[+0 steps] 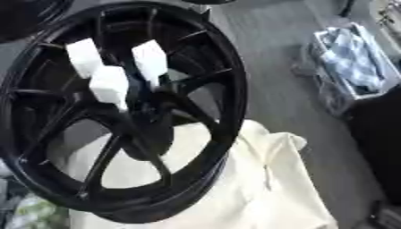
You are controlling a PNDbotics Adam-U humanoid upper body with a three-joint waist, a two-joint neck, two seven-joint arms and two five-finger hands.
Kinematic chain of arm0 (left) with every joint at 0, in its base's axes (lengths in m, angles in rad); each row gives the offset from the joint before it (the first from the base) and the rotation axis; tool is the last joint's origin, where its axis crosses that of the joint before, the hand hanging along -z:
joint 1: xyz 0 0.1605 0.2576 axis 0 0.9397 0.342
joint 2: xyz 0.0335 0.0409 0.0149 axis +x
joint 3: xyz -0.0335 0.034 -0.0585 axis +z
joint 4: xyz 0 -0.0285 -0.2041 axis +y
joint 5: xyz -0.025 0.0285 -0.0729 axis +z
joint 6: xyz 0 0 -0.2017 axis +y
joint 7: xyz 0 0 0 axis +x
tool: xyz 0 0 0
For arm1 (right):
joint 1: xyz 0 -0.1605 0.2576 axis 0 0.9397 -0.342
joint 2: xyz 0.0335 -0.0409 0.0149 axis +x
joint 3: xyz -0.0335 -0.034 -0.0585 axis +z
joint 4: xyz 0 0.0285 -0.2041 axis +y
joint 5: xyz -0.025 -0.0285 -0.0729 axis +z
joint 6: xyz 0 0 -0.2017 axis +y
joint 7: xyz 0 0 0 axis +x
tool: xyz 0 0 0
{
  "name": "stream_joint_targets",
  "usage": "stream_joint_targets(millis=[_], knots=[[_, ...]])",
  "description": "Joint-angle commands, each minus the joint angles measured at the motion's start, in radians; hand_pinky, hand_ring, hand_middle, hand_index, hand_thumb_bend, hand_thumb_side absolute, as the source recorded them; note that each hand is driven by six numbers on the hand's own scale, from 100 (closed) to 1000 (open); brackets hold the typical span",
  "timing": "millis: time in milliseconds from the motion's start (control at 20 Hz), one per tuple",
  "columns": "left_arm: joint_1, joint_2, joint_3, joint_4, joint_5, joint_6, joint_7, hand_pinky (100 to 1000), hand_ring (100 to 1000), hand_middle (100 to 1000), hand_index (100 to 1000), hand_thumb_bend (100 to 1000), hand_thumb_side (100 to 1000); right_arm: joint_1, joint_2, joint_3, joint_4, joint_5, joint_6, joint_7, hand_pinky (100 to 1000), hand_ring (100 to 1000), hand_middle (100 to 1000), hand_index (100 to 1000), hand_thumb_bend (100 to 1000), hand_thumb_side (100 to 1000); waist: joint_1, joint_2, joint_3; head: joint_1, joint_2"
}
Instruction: Pull the pin out of the wheel hub.
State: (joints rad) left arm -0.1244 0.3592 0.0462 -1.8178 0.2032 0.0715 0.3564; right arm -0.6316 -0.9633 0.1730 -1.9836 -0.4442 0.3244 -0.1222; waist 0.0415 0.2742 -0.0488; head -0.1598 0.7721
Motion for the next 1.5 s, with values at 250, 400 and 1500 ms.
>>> stream_joint_targets(millis=[250,400,1500], knots=[[-0.007,0.012,0.009,-0.021,0.005,-0.002,0.004,741,702,746,734,100,812,-0.008,-0.02,-0.014,-0.016,0.006,-0.003,0.006,765,688,604,741,329,242,-0.005,-0.017,0.0,0.014,-0.002],[-0.007,0.012,0.009,-0.021,0.005,-0.002,0.004,741,701,746,734,100,812,-0.01,-0.02,-0.012,-0.016,0.006,-0.004,0.01,766,689,606,742,335,242,-0.005,-0.017,0.001,0.017,-0.002],[-0.004,0.03,-0.001,-0.017,0.002,0.003,-0.01,743,700,746,733,100,814,-0.44,0.0,0.328,-0.016,0.368,-0.104,0.8,818,791,747,843,568,387,-0.025,-0.022,0.02,0.005,-0.002]])
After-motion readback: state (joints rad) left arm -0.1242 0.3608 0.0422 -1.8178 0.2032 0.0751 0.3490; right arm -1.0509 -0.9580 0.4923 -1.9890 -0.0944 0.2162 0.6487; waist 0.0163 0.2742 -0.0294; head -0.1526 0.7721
